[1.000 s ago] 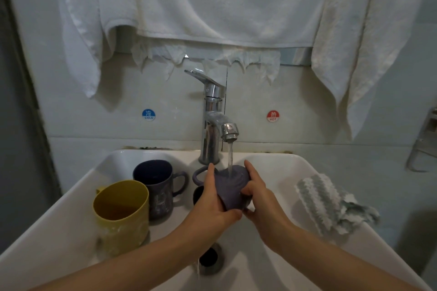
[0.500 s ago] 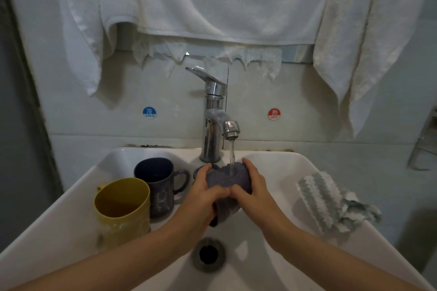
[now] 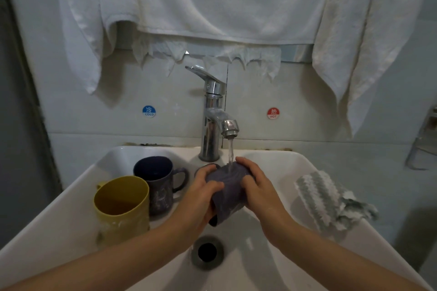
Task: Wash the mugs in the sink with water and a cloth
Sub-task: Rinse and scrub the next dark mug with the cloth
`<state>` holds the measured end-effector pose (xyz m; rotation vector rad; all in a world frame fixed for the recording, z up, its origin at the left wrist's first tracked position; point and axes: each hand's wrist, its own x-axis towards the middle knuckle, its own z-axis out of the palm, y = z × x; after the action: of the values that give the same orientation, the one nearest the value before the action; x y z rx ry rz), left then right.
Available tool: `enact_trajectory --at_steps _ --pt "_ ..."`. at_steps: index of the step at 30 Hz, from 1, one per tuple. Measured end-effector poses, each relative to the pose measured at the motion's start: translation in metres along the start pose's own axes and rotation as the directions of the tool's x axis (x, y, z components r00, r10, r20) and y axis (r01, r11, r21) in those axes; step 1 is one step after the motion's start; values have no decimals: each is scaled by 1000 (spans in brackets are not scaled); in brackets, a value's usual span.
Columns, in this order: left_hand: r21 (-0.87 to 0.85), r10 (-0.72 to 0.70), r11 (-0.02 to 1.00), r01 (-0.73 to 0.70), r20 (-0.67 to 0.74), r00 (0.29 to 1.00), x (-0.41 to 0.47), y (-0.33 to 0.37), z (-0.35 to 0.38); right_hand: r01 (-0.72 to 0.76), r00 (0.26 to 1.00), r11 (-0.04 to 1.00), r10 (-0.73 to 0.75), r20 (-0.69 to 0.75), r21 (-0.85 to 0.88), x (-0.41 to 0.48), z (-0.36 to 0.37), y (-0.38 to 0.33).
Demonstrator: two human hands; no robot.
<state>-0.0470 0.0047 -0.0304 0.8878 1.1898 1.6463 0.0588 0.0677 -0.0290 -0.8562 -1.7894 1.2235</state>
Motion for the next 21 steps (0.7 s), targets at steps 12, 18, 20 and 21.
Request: enact_trajectory --at_steps 12,18,20,21 --pt "50 51 997 -50 -18 999 0 15 -15 205 970 976 -193 149 -73 8 -9 3" --pt "79 -1 997 -4 67 998 -2 19 -17 117 983 993 -113 146 -16 11 -23 -7" --pt "87 -3 996 -2 62 998 -2 21 -16 67 986 998 -66 153 -2 10 -23 -8" --pt "75 -7 997 2 62 998 -1 23 -16 44 986 999 -45 162 10 10 -22 -8"
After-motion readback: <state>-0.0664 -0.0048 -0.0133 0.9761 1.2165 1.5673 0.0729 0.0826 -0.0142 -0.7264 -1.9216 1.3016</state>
